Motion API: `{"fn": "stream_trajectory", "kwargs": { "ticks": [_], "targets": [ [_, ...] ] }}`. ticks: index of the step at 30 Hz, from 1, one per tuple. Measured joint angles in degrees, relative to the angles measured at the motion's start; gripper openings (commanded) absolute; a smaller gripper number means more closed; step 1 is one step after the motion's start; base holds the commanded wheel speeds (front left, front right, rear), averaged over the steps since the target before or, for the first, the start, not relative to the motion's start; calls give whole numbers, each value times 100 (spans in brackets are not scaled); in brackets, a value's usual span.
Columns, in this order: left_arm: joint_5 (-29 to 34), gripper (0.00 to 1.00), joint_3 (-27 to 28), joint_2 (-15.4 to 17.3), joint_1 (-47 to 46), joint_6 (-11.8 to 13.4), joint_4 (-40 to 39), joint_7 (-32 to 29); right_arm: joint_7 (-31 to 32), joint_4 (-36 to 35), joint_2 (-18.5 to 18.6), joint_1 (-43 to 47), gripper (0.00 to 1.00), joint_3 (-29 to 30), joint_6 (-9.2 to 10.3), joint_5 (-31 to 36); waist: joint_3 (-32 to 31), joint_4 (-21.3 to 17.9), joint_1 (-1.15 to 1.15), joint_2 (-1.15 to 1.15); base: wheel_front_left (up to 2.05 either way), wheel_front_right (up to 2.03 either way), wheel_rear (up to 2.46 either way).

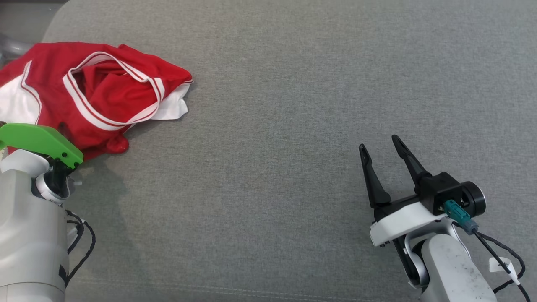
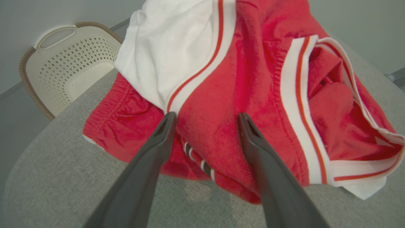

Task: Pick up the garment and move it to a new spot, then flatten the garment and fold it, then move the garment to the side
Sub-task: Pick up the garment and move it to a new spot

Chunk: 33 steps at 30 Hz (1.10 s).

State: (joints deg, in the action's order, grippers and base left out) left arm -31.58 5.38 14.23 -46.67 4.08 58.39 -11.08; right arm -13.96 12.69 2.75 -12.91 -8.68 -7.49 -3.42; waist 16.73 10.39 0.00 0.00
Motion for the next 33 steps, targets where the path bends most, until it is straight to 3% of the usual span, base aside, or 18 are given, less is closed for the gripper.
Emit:
{"fn": "stream_trajectory", "kwargs": {
  "ticks": [3, 4, 6, 15, 24, 28, 33],
  "targets": [
    [-14, 100, 4, 42, -52, 0, 77, -29, -4, 4, 1, -23, 100, -5, 0, -14, 109, -127, 0, 0, 0, 0, 0],
    [-13, 62, -10, 55, -65, 0, 97, -62, -9, 9, 1, -28, 100, 0, 0, -30, 142, -167, 0, 0, 0, 0, 0],
    [-29, 0, -12, 52, -66, -15, 104, -94, -23, 27, 1, -31, 100, 26, 0, -51, 185, -228, 0, 0, 0, 0, 0],
    [-366, 0, 137, 194, -303, -428, -91, -252, -76, 134, 3, -59, 100, 91, 0, -257, -34, -196, 0, 0, 0, 0, 0],
    [-459, 0, 64, 304, -855, -769, -1143, -205, -103, 243, 3, -25, 100, 153, 0, -635, -558, -223, 0, 0, 0, 0, 0],
    [-458, 0, -55, 146, -1079, -824, -1683, -147, -108, 201, 2, 43, 100, 223, 0, -704, -723, -361, 0, 0, 0, 0, 0],
    [-479, 0, -328, -338, -1371, -918, -2374, -33, -109, 198, 3, 159, 100, 270, 0, -747, -877, -701, 0, 0, 0, 0, 0]
  ]
}}
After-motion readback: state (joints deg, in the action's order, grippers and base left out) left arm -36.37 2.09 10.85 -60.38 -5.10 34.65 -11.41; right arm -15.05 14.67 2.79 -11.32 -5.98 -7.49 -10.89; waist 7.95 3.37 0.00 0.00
